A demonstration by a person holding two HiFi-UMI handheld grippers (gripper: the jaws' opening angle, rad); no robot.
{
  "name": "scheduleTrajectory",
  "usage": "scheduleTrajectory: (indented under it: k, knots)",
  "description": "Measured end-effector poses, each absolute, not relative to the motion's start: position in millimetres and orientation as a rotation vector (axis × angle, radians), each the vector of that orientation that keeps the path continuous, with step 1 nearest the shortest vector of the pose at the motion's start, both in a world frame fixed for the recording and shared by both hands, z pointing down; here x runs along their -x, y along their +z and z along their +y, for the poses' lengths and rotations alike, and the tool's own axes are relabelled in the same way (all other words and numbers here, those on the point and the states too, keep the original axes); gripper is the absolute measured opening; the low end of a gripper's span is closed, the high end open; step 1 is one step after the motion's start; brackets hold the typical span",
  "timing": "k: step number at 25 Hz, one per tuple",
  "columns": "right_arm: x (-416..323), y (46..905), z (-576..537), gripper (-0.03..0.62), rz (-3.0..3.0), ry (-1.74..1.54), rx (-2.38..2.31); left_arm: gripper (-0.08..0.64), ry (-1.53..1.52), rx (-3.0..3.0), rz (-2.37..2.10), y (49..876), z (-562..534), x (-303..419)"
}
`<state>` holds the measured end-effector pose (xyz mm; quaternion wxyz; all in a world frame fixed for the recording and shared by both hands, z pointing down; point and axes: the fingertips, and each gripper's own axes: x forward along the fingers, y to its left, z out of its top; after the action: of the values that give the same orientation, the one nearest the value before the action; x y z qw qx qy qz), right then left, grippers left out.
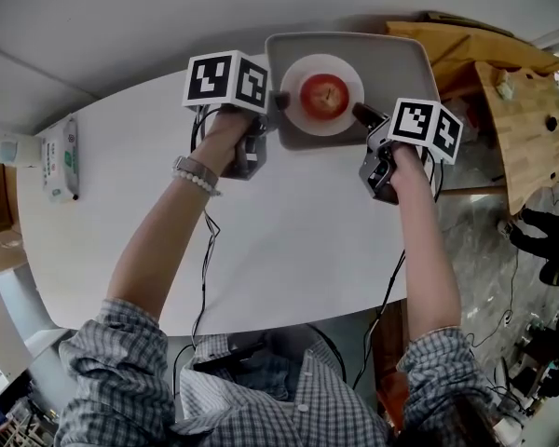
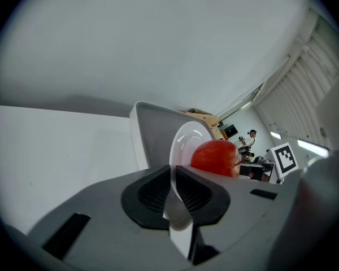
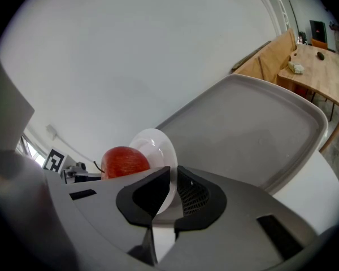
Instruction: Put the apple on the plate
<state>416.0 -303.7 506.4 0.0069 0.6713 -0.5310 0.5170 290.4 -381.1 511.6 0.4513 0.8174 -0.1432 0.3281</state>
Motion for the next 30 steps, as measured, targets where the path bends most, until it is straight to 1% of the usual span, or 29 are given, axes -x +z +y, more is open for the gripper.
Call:
scheduleTrajectory:
  k: [11, 30]
  knots:
    - [-419, 521, -309, 0.051, -1.634, 1.558, -2.028, 0.035, 0.870, -1.999, -0.340, 531, -382, -292]
    - [-428, 532, -311, 0.051, -1.587, 1.436, -1.966, 0.035, 0.957, -2.064, -0.334, 537, -385, -307]
